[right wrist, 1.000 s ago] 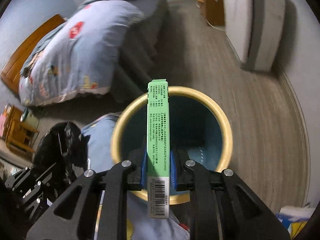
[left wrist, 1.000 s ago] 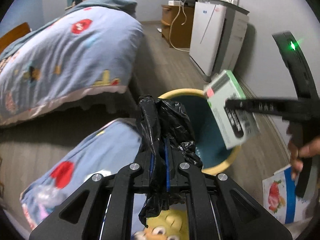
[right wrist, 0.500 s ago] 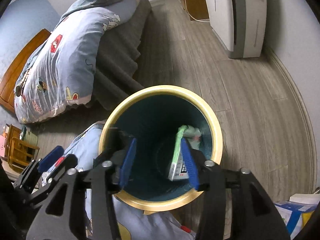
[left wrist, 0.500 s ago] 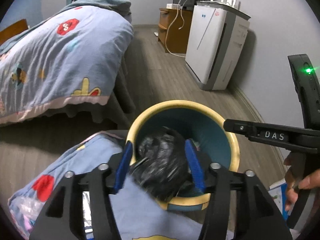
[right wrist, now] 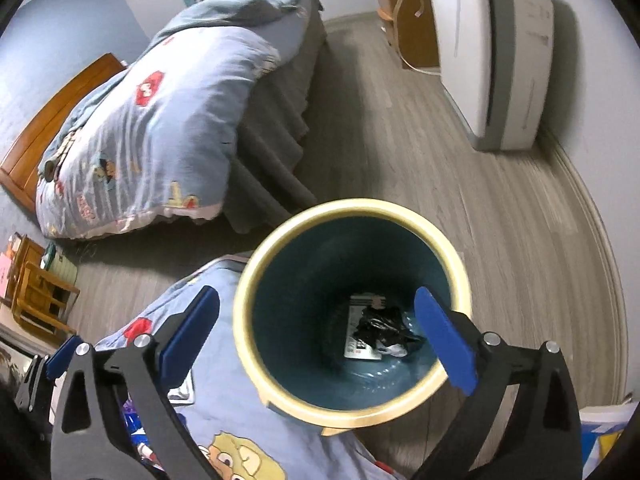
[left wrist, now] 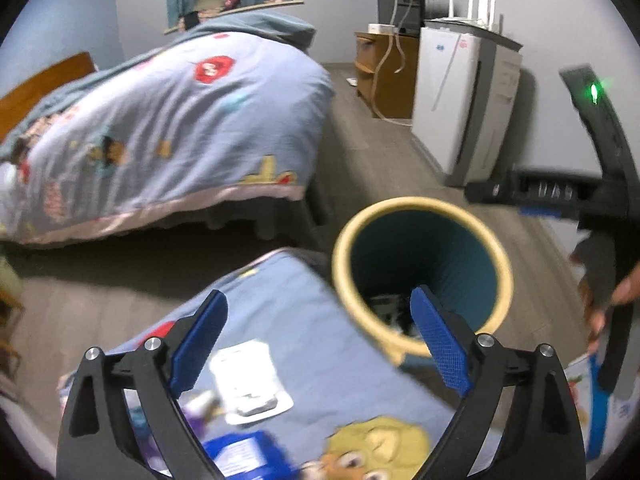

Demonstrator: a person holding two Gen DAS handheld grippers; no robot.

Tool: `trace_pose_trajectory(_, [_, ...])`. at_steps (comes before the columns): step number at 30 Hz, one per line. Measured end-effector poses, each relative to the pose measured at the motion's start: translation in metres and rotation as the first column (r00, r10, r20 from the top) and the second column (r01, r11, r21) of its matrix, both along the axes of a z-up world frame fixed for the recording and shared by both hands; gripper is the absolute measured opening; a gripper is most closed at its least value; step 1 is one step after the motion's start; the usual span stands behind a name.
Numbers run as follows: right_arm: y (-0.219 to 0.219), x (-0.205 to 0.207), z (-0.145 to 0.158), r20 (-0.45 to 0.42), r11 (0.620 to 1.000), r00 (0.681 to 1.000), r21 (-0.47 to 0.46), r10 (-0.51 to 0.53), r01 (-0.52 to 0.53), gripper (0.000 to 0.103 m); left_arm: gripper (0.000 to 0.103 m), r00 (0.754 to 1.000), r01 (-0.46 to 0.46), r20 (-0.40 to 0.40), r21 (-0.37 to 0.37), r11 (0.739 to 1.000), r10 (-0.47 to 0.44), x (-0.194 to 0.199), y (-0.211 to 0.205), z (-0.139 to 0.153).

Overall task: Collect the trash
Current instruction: 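Grasp the pink wrapper with left tool while right tool grasps foil blister pack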

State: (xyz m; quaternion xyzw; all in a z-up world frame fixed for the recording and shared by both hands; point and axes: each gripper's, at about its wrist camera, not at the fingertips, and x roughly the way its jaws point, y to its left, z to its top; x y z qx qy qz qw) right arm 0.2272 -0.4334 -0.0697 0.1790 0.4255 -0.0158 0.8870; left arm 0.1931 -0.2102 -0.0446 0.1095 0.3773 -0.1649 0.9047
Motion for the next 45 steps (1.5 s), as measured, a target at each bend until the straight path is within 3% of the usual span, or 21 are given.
trace_pose_trajectory(11, [0.091, -0.009, 0.035, 0.072, 0.987, 0.985, -0.054, 0.156, -0.152, 0.097, 0.094, 0.993, -0.109, 0.055, 0.066, 0.992, 0.106, -0.056, 0.101, 0.031])
trace_pose_trajectory(19, [0.178, -0.022, 0.028, 0.041, 0.945, 0.946, -0.076, 0.323, -0.319, 0.097, 0.096, 0.959, -0.277, 0.066, 0.019, 0.961, 0.275, -0.079, 0.198, 0.034])
trace_pose_trajectory(25, [0.22, -0.019, -0.005, -0.061, 0.915, 0.923, -0.119, 0.38, -0.385, 0.097, 0.096, 0.918, -0.397, -0.022, -0.007, 0.918, 0.396, -0.069, 0.261, 0.003])
trace_pose_trajectory(30, [0.235, -0.008, -0.027, -0.117, 0.913, 0.922, -0.137, 0.37, -0.384, 0.097, 0.096, 0.893, -0.437, -0.114, 0.015, 0.899, 0.436, -0.056, 0.282, -0.034])
trace_pose_trajectory(41, [0.249, 0.029, -0.082, -0.229, 0.933, 0.928, -0.144, 0.294, -0.331, 0.097, 0.096, 0.882, -0.408, -0.223, 0.079, 0.91, 0.415, -0.033, 0.284, -0.098])
trace_pose_trajectory(45, [0.258, 0.04, -0.108, -0.285, 0.937, 0.917, -0.128, 0.278, -0.324, 0.097, 0.096, 0.892, -0.375, -0.235, 0.088, 0.923, 0.385, -0.029, 0.281, -0.109])
